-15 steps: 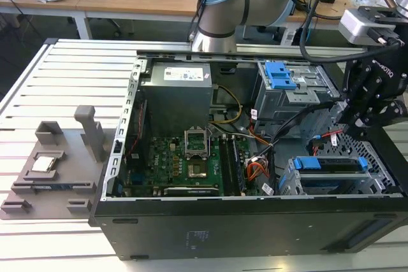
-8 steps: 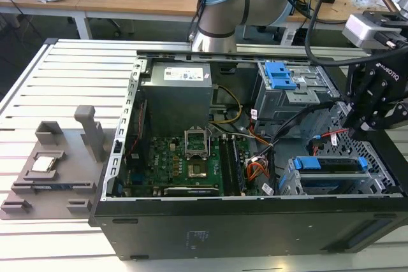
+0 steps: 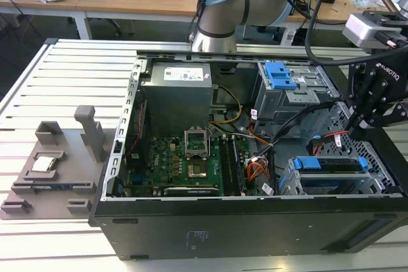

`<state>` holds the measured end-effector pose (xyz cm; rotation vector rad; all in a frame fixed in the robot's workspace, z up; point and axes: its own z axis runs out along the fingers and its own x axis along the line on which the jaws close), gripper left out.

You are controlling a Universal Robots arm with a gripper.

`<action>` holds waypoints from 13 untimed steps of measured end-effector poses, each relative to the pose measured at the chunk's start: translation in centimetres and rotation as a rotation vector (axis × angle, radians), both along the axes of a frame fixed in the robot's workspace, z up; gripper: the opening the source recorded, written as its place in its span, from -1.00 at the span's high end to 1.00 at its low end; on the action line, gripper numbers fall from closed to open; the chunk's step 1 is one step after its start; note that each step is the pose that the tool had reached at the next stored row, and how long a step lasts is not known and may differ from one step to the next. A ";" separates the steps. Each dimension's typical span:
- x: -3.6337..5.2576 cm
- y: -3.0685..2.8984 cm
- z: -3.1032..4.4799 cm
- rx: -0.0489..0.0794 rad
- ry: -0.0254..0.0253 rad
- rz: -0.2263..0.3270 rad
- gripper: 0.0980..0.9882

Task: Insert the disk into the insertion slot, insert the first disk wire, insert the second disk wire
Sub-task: 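Insert the first disk wire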

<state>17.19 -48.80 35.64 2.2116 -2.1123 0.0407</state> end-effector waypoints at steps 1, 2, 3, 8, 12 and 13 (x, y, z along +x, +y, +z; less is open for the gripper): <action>0.00 0.00 0.00 -0.001 0.0000 0.000 0.84; 0.00 0.00 0.00 -0.001 0.0001 0.000 0.84; 0.00 0.00 0.00 -0.002 0.0001 0.000 0.84; -0.45 0.01 0.00 -0.004 -0.0001 0.001 0.84; -1.56 -0.32 0.00 -0.003 -0.0001 0.001 0.84; -1.68 -0.62 0.00 -0.002 -0.0001 0.001 0.84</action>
